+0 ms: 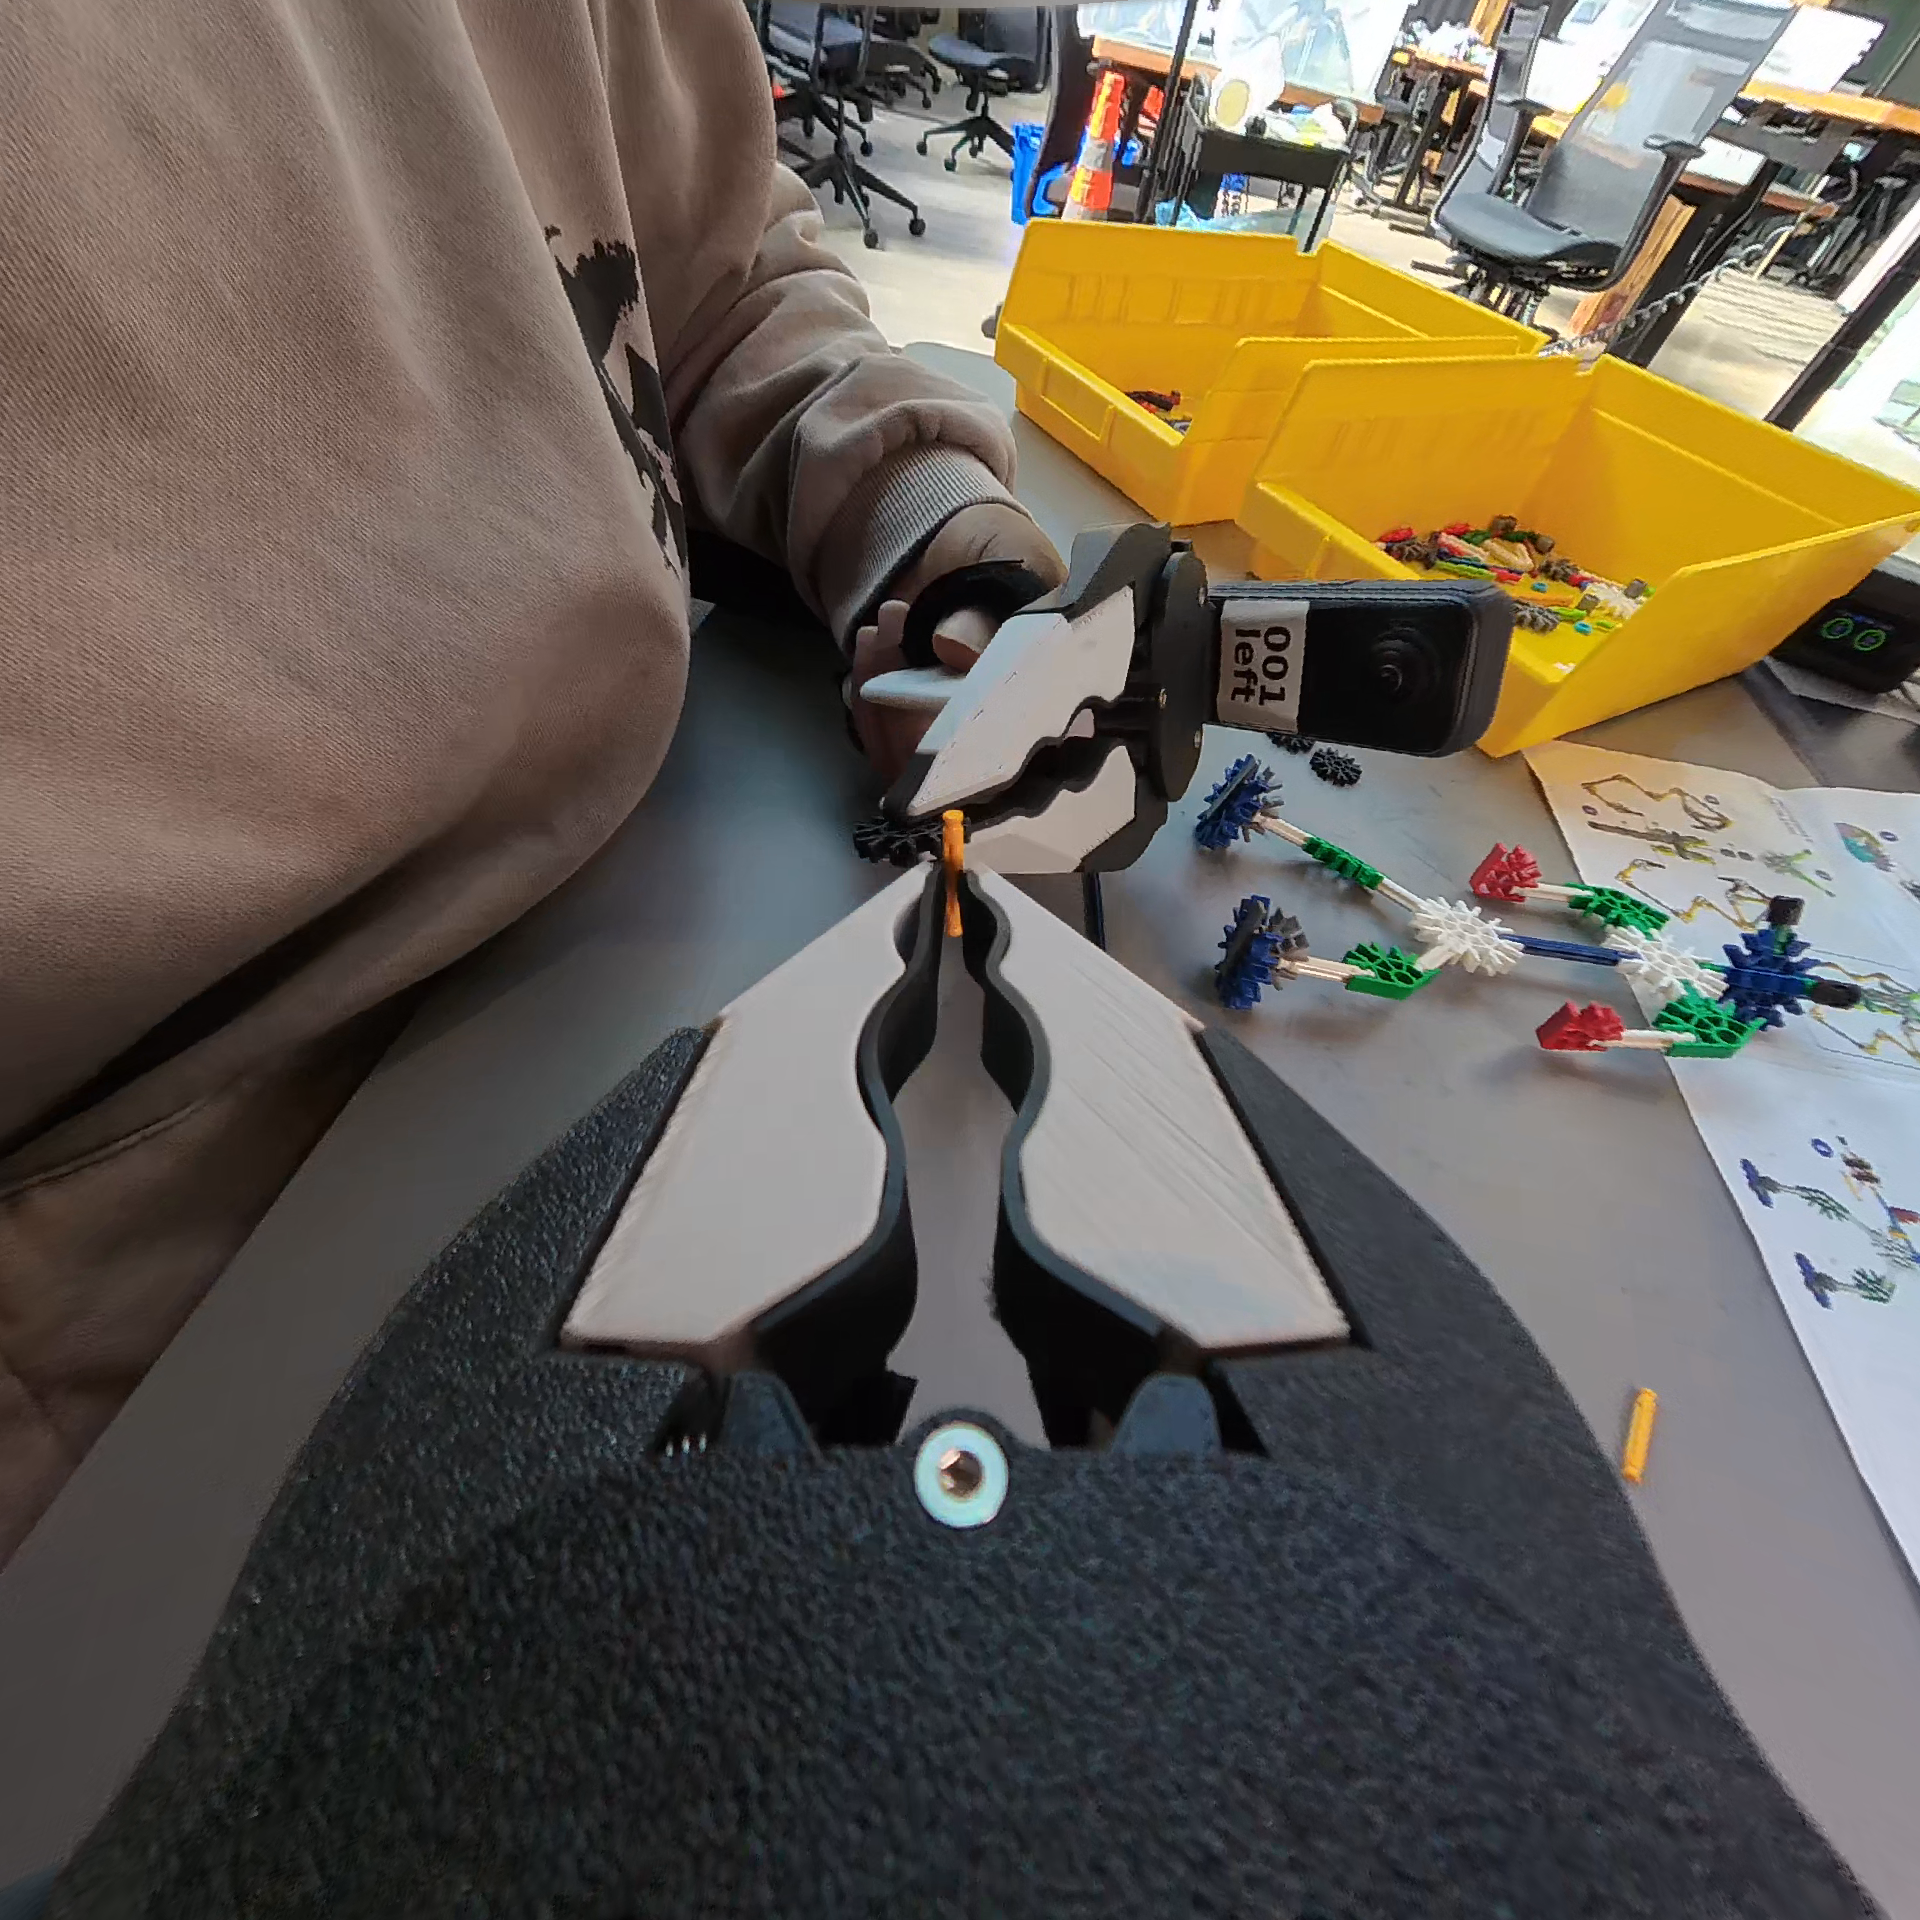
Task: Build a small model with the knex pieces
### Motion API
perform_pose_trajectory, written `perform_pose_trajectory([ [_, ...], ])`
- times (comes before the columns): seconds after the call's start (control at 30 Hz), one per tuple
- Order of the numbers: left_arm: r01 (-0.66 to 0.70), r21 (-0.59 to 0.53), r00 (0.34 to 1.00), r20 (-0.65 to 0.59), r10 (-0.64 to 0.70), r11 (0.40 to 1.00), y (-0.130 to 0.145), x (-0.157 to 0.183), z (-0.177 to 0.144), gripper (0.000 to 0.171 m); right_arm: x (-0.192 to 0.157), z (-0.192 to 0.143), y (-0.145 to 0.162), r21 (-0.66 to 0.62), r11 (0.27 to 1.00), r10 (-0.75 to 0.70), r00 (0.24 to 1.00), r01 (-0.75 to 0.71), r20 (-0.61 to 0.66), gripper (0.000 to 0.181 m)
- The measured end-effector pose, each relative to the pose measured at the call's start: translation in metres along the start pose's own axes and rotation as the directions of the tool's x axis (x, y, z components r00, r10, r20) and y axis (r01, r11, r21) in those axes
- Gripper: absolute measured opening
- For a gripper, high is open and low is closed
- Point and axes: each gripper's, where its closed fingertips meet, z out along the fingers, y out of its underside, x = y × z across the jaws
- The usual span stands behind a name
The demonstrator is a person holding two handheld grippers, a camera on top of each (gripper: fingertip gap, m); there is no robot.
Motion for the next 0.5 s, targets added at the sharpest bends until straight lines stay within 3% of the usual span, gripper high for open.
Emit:
perform_pose_trajectory([
  [0.5,0.060,0.001,0.998,-0.004,-0.060,0.998,0.001,-0.005,-0.002,0.001,0.002,0.002,0.012,-0.087,0.994,-0.076,0.995,0.070,-0.062,0.001],
])
